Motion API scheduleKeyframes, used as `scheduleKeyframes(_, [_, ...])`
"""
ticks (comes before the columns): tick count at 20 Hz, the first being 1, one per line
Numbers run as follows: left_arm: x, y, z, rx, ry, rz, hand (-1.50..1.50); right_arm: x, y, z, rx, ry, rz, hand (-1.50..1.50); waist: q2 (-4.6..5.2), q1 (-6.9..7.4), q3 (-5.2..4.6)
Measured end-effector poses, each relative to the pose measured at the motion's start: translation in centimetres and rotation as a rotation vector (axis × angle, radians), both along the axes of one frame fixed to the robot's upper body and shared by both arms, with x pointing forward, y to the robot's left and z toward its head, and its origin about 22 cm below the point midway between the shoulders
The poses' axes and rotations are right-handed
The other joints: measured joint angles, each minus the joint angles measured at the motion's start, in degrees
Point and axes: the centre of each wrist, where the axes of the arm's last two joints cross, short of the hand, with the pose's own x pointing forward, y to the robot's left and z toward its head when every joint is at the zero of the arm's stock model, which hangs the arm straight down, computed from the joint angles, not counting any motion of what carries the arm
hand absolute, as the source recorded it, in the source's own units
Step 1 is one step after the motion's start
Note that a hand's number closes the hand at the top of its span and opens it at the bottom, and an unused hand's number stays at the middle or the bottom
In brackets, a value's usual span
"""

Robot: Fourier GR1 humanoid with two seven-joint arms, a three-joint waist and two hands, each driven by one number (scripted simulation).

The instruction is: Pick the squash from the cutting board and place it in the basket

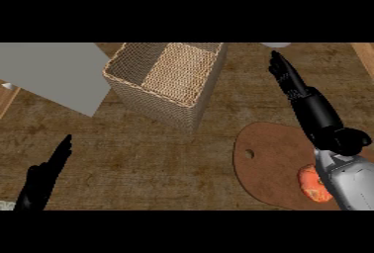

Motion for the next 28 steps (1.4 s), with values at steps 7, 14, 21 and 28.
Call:
scheduleKeyframes(7, [4.1, -2.6, 5.5, -0.054, -0.276, -0.134, 0.0, -2.2, -7.3, -2.4, 0.033, 0.034, -0.189, 1.5, -0.17, -4.68, -0.15])
scheduleKeyframes(14, [6.4, -5.9, 8.8, -0.122, -0.387, -0.271, 0.0, -7.5, -3.2, -8.4, 0.023, -0.059, -0.261, -1.5, 0.09, -3.62, -0.4])
scheduleKeyframes(21, [7.1, -6.3, 9.8, -0.128, -0.4, -0.293, 0.0, -9.1, -3.8, -6.6, -0.26, -0.065, -0.564, -1.5, -0.01, -3.73, -0.75])
scheduleKeyframes(28, [7.1, -6.6, 9.8, -0.126, -0.402, -0.292, 0.0, -10.3, -7.7, -1.0, -0.656, 0.05, -0.704, -1.5, -0.14, -4.23, -1.06])
